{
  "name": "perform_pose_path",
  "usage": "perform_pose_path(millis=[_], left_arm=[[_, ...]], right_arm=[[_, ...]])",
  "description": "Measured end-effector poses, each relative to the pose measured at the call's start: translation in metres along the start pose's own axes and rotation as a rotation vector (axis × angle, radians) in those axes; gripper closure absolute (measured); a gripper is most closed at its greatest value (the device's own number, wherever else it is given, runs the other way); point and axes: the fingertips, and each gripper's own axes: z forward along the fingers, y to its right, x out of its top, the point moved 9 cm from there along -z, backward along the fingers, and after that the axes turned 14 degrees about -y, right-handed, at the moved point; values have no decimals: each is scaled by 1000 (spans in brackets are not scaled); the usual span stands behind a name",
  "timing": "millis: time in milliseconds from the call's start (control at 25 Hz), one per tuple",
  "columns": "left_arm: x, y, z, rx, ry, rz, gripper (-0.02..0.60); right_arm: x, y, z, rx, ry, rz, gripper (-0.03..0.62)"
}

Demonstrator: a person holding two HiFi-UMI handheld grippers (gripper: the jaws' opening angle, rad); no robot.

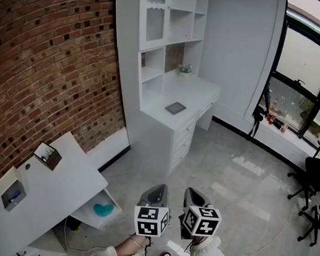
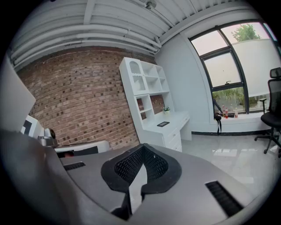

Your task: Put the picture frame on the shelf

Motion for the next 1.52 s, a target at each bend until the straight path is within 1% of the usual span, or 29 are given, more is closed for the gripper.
perform_pose_path(millis=[120, 360, 520, 720, 960, 1280, 1520], left_arm=[[3, 4, 6, 3, 7, -16, 574], [6, 11, 12, 16, 15, -14, 574], [5, 9, 18, 35, 8, -31, 575], [4, 12, 33, 51, -1, -59, 574], [4, 23, 51, 67, -11, -70, 574], [14, 20, 74, 75, -24, -67, 574], [26, 2, 105, 77, -28, -71, 574]], right_arm=[[5, 6, 1, 2, -7, -15, 571], [12, 15, 4, 6, -1, -31, 571], [14, 19, 10, 35, 11, -8, 569], [10, 37, 15, 40, -20, 9, 569], [5, 71, 20, 14, -73, 45, 569], [13, 91, 35, 3, -90, 65, 569], [28, 100, 67, 1, -100, 60, 569]])
